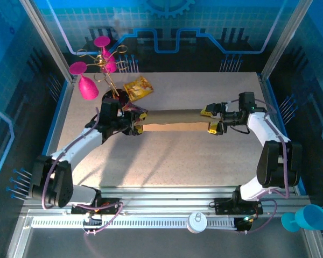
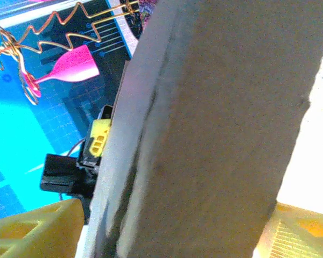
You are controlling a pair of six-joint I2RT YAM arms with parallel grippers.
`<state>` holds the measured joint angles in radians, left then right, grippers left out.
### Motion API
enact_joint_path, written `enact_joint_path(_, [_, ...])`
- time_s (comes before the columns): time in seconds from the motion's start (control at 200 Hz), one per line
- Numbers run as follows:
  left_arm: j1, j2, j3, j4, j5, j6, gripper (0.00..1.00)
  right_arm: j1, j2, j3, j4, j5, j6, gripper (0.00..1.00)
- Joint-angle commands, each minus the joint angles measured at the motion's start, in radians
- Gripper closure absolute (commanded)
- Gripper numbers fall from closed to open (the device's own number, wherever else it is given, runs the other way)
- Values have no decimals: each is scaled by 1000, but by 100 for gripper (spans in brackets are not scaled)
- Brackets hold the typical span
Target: Fold the paper box
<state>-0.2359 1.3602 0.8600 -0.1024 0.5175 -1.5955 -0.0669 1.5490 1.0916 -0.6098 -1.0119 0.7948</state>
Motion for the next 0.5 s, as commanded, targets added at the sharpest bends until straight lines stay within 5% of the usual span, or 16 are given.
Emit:
enact_joint_path(0.0, [-5, -38, -31, -174, -47, -66, 54, 8, -12, 48, -210, 80, -176, 18])
enact_joint_path(0.36, [-5, -62, -19, -297, -79, -127, 54, -18, -108, 91, -195, 181, -164, 15])
enact_joint_path(0.495, [-5, -87, -9, -357, -92, -182, 55, -11, -194, 103, -104, 277, -239, 22])
